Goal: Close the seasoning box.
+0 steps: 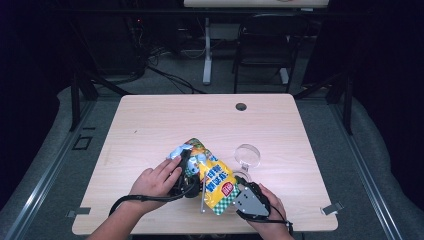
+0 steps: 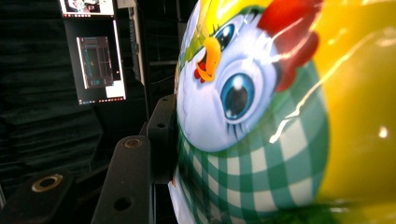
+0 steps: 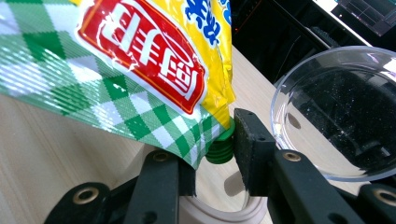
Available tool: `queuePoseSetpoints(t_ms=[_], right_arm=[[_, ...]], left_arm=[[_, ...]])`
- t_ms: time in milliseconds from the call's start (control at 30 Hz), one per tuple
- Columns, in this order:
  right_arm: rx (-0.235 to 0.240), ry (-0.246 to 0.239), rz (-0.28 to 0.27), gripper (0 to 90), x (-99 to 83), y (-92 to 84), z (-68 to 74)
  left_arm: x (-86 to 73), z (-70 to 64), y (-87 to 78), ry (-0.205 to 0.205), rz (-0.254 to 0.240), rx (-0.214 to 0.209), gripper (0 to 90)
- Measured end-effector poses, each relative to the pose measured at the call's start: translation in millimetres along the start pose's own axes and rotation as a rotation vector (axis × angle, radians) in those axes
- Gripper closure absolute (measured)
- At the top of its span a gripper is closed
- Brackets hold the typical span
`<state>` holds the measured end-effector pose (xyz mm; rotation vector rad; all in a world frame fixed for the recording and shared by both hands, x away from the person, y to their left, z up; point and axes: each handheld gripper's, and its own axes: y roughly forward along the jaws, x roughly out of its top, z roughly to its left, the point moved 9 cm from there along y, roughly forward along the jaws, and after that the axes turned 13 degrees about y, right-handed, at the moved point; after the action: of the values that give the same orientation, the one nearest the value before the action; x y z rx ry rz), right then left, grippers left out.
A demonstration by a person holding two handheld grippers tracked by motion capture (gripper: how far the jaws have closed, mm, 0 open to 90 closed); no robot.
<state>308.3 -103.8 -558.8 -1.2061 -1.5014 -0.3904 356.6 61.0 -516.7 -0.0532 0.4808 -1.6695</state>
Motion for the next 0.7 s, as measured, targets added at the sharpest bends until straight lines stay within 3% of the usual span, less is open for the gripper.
queuePoseSetpoints(t_ms=[700], right_arm=[[-0.002,0.004,-0.001,71.0,0.1,-0.4,-0.8]], left_arm=[[1.2,7.4,-2.3,0.049,0.013,0.018,57.6]])
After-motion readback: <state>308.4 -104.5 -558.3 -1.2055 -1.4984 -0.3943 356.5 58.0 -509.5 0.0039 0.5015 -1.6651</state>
